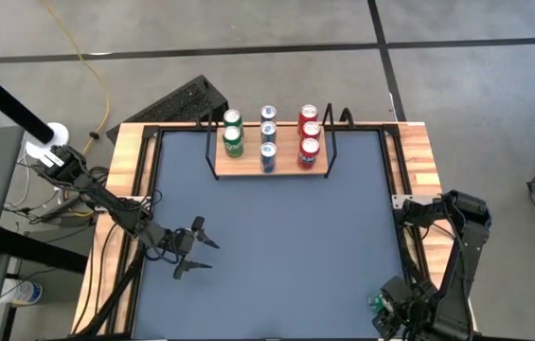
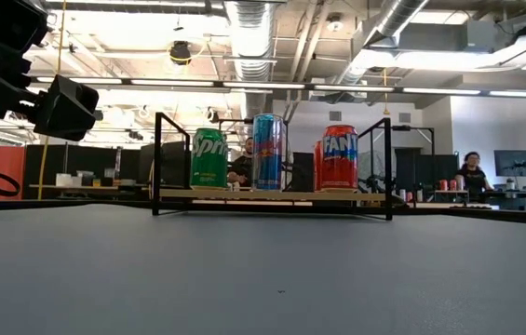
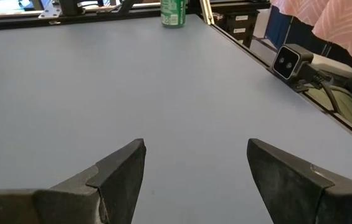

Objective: Place canned beverage on shelf
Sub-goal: Put the green soda can on the shelf aligned with the other green soda cans

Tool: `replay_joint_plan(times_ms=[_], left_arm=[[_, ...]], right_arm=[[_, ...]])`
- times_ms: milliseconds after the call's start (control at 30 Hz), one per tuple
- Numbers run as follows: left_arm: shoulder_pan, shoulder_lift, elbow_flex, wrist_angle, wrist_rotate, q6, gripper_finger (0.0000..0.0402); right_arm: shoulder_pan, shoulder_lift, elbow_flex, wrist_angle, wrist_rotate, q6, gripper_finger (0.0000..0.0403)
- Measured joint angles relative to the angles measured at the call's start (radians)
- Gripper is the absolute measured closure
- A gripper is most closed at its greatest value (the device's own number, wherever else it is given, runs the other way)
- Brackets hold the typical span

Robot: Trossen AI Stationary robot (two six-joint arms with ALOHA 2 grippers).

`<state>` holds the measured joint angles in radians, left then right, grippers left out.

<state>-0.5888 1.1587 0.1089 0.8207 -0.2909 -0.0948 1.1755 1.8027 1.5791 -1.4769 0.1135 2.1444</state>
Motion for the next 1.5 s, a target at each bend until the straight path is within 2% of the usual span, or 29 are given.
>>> replay_joint_plan(times_ms=[700, 867, 1067, 1233, 1500], left_arm=[[0.000, 0.000, 0.000, -0.009, 0.001, 0.000, 0.0132], [0.000, 0.000, 0.000, -0.018, 0.001, -0.004, 0.0132], [0.000, 0.000, 0.000, -0.019, -0.002, -0.006, 0.0132], [0.000, 0.000, 0.000, -0.019, -0.002, -0.007, 0.0132], [0.000, 0.000, 0.000, -0.023, -0.002, -0.007, 0.0132]], right_arm=[[-0.013, 0.019, -0.001, -0.003, -0.011, 0.003, 0.0069], [-0.021, 0.019, -0.068, 0.066, -0.041, -0.001, 0.0069], [-0.053, 0.019, -0.144, 0.150, -0.065, -0.106, 0.0069], [-0.086, 0.019, -0.152, 0.155, -0.065, -0.196, 0.0073], [-0.133, 0.016, -0.147, 0.206, -0.103, -0.316, 0.0112]])
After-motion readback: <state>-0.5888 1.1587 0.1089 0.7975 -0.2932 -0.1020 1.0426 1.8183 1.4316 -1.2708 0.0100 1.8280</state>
